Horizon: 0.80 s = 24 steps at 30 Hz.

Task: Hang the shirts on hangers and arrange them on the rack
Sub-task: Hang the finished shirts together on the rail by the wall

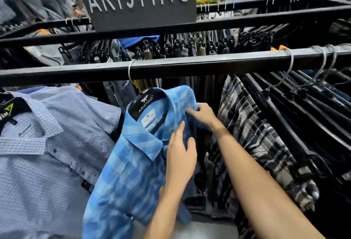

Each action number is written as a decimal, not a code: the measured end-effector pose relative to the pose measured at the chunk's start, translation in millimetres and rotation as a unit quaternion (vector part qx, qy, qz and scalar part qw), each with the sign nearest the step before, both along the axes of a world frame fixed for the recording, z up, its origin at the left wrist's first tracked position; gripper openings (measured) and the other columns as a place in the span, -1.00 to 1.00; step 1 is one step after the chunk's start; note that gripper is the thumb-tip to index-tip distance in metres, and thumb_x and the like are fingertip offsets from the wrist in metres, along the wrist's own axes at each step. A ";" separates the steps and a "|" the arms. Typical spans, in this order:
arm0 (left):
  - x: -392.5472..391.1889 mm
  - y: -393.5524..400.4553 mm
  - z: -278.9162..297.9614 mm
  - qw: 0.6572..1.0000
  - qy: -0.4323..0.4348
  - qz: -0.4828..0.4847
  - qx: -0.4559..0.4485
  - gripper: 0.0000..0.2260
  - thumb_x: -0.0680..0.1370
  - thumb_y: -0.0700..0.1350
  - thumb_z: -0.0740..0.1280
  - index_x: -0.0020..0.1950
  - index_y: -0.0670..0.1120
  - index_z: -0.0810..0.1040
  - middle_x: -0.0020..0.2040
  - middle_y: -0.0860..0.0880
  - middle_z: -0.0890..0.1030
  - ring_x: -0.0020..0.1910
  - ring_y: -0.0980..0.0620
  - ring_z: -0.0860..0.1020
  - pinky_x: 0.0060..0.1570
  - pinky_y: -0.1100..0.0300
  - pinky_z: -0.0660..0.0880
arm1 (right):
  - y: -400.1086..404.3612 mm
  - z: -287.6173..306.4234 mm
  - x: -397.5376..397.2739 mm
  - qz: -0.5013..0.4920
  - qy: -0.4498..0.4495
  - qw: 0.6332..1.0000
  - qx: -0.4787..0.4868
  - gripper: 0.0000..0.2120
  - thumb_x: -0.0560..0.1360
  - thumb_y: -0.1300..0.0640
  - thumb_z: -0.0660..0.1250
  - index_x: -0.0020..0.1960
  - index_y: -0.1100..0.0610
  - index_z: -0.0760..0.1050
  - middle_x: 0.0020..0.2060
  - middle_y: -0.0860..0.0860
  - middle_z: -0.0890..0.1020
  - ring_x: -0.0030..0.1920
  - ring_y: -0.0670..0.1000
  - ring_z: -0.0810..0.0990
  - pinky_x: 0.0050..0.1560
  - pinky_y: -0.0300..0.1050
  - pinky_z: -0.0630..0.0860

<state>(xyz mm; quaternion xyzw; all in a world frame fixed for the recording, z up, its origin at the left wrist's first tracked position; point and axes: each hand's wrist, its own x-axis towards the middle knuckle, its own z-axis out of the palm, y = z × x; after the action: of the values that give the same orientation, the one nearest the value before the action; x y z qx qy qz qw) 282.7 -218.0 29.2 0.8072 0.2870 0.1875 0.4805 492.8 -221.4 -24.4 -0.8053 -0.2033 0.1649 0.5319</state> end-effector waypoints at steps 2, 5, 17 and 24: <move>1.1 4.2 -1.2 1.000 0.024 -0.005 0.008 -0.50 0.67 -0.08 0.21 0.62 0.09 0.21 0.59 0.11 0.26 0.55 0.13 0.23 0.54 0.09 0.18 | -8.5 -20.4 -4.0 -0.005 -0.014 0.999 -0.052 -0.73 0.53 0.06 0.45 -0.33 0.04 0.54 -0.38 -0.04 0.60 -0.33 -0.07 0.54 -0.31 -0.23 0.45; 4.6 8.1 -5.9 0.998 0.061 -0.018 0.016 -0.45 0.67 -0.06 0.21 0.64 0.07 0.12 0.63 0.07 0.18 0.59 0.12 0.14 0.54 0.15 0.10 | -29.2 -56.8 -11.9 -0.011 -0.008 0.995 -0.096 -0.82 0.55 0.12 0.43 -0.09 0.23 0.69 -0.18 0.10 0.72 -0.12 0.04 0.65 -0.19 -0.14 0.44; -9.6 20.7 3.2 0.996 0.085 0.004 -0.012 -0.38 0.66 -0.02 0.24 0.66 0.09 0.01 0.63 0.07 0.17 0.59 0.07 0.16 0.46 0.20 0.14 | -39.0 -93.4 -24.3 -0.106 0.003 0.986 -0.131 -0.75 0.37 0.29 0.41 0.03 0.26 0.68 -0.08 0.28 0.71 -0.01 0.27 0.66 0.00 0.06 0.55; -56.2 22.0 61.4 0.992 -0.110 0.013 0.065 -0.72 0.60 -0.21 0.37 0.15 0.16 0.67 0.04 0.29 0.68 0.07 0.34 0.61 0.08 0.48 0.44 | -18.2 -14.3 -86.7 -0.171 -0.105 0.970 0.136 -0.73 0.56 0.27 0.38 0.25 0.14 0.56 0.15 0.16 0.53 -0.09 -0.07 0.61 -0.06 -0.41 0.50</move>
<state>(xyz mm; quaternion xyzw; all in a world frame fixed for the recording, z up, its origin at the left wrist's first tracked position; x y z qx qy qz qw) 226.5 -196.0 90.6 0.8074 0.2298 0.2997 0.4533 406.2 -239.6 -38.8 -0.7612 -0.1377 -0.0427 0.6323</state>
